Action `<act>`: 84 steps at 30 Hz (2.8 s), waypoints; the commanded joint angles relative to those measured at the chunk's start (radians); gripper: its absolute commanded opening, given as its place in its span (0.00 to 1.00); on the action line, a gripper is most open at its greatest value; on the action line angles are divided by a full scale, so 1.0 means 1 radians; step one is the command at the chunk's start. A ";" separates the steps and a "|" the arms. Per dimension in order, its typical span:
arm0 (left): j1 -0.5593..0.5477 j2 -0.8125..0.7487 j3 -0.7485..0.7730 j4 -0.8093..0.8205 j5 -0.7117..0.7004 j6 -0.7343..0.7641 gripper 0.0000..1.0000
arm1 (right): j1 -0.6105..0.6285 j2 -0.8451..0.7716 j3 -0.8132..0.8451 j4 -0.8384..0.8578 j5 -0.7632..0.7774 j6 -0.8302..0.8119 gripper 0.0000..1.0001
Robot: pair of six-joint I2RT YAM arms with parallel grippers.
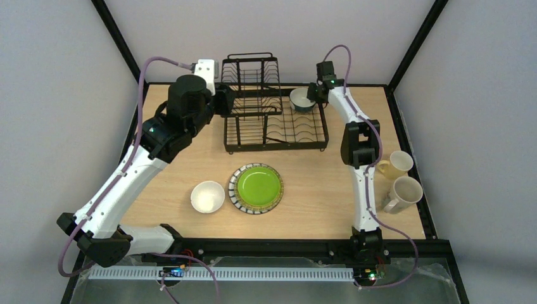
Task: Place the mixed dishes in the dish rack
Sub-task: Place the bowl in the dish rack, then grab the bowl from the center of the board.
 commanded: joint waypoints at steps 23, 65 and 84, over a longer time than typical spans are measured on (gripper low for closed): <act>0.001 -0.061 -0.041 -0.035 -0.005 0.005 0.99 | 0.012 -0.106 0.037 0.030 0.035 -0.022 0.70; 0.000 -0.273 -0.517 -0.326 -0.029 -0.527 0.99 | 0.060 -0.977 -0.853 0.160 0.022 -0.016 0.72; 0.000 -0.246 -0.658 -0.296 -0.022 -0.609 0.99 | 0.095 -1.099 -0.987 0.149 0.003 0.010 0.72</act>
